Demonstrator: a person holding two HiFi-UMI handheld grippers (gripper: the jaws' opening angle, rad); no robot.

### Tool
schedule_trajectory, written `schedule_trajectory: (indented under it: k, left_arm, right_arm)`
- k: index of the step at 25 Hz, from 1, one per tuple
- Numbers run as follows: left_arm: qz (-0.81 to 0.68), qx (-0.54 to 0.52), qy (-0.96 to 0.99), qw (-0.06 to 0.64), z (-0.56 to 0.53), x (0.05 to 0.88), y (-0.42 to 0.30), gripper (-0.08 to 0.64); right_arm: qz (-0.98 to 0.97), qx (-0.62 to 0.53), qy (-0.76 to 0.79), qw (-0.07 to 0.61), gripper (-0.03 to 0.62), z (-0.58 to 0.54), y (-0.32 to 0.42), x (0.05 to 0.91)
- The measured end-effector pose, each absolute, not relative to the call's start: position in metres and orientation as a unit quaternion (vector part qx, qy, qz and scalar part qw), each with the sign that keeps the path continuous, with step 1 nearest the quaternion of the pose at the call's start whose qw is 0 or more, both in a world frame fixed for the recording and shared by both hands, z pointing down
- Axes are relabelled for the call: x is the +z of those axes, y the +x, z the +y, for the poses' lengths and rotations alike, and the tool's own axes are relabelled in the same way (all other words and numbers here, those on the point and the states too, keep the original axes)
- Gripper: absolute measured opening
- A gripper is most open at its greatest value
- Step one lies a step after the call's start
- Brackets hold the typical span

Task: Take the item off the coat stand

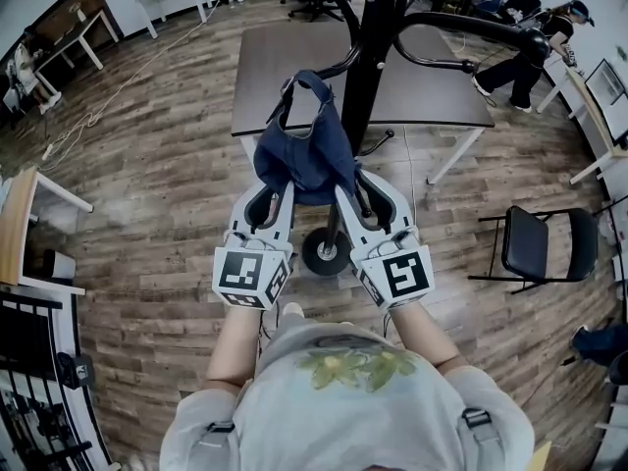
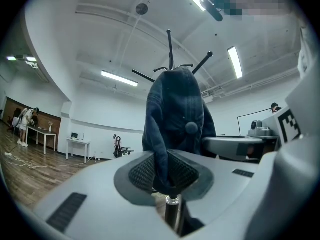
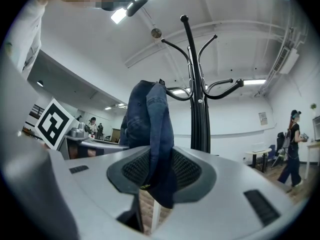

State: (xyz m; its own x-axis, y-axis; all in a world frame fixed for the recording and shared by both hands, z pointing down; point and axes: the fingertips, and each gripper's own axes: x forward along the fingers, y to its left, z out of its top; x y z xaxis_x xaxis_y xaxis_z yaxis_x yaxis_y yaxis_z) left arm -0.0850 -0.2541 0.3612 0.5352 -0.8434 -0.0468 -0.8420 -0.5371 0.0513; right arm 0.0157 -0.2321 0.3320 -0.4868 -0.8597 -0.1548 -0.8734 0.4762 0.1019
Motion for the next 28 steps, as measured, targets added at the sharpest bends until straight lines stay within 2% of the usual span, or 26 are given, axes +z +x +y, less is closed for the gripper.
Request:
schedule_trajectory:
  k: [28]
  left_arm:
    - [-0.479,0.021,0.877,0.040,-0.210,0.413,-0.070,0.074]
  right_arm:
    - [0.862,0.033,-0.506,0.004,0.115,-0.200,0.030,0.388]
